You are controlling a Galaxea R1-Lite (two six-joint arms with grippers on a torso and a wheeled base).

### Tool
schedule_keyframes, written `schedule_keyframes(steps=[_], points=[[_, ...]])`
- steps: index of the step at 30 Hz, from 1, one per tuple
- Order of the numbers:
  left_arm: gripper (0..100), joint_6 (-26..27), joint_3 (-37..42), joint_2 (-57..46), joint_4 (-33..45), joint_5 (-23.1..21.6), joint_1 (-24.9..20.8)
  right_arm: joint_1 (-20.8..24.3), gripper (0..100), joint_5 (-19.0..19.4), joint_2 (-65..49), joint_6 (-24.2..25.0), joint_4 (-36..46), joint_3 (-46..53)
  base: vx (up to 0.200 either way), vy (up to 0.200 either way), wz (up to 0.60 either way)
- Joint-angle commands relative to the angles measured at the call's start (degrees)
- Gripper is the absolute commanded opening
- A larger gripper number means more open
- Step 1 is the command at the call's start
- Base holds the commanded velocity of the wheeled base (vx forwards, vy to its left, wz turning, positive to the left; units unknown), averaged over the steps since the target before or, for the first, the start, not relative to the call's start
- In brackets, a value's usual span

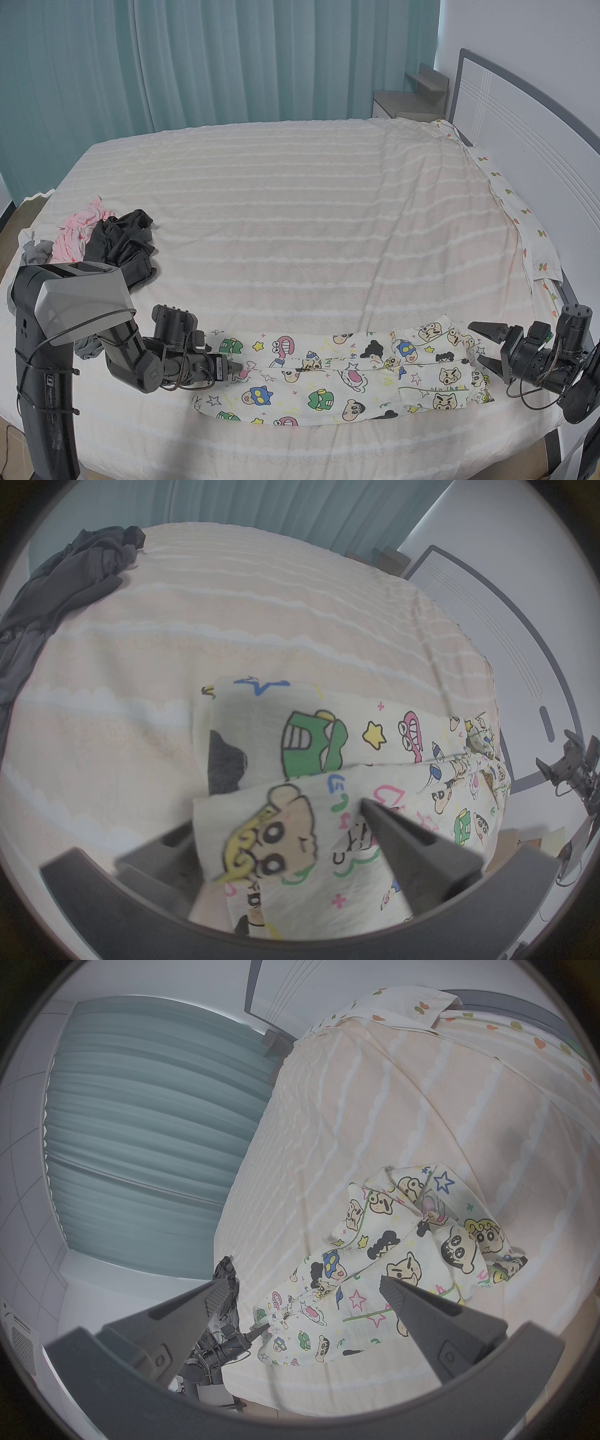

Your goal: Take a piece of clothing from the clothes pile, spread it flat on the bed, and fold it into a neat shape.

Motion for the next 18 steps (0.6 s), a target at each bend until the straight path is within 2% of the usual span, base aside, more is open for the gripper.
schedule_keyframes(steps=[1,18], points=[[0,0.0,0.4,0.4,0.0,-0.1,-0.3,0.0,100,0.0,0.0,0.0,0.0,1.0,0.000,0.000,0.00],[0,0.1,4.6,-3.0,-0.1,0.0,0.5,0.0,100,-0.1,0.1,0.0,0.1,1.0,0.000,0.000,0.00]])
